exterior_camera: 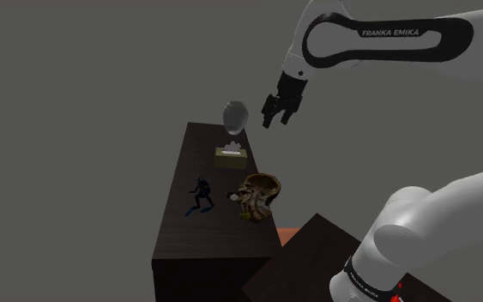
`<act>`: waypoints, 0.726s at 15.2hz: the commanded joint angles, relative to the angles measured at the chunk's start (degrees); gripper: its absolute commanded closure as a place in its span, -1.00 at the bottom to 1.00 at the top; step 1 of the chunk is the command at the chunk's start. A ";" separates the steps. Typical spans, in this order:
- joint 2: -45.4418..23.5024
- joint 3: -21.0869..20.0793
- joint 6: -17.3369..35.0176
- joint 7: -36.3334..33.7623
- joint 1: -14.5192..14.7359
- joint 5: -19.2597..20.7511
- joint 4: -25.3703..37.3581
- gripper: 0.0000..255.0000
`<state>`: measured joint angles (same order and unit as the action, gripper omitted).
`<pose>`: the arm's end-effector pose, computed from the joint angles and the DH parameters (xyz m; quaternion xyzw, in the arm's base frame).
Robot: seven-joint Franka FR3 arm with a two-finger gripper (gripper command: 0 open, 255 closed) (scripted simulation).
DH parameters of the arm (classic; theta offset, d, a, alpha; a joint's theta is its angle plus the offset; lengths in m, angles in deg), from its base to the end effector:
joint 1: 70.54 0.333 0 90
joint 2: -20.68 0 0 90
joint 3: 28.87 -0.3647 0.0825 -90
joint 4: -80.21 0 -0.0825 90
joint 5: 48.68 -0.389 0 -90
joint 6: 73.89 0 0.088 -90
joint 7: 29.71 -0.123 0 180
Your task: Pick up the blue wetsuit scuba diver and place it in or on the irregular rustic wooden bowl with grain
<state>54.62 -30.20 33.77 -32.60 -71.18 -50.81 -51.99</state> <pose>0.3685 0.0098 0.6004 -0.9963 0.0247 -0.0815 0.0140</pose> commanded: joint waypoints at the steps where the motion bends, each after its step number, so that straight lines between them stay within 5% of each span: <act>1: -3.90 -0.18 2.81 -0.23 0.09 -0.32 0.24 -1.00; 11: -25.21 -0.69 12.91 -0.83 0.46 -1.59 7.08 -1.00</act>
<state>31.59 -30.86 45.83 -33.39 -70.76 -52.26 -45.79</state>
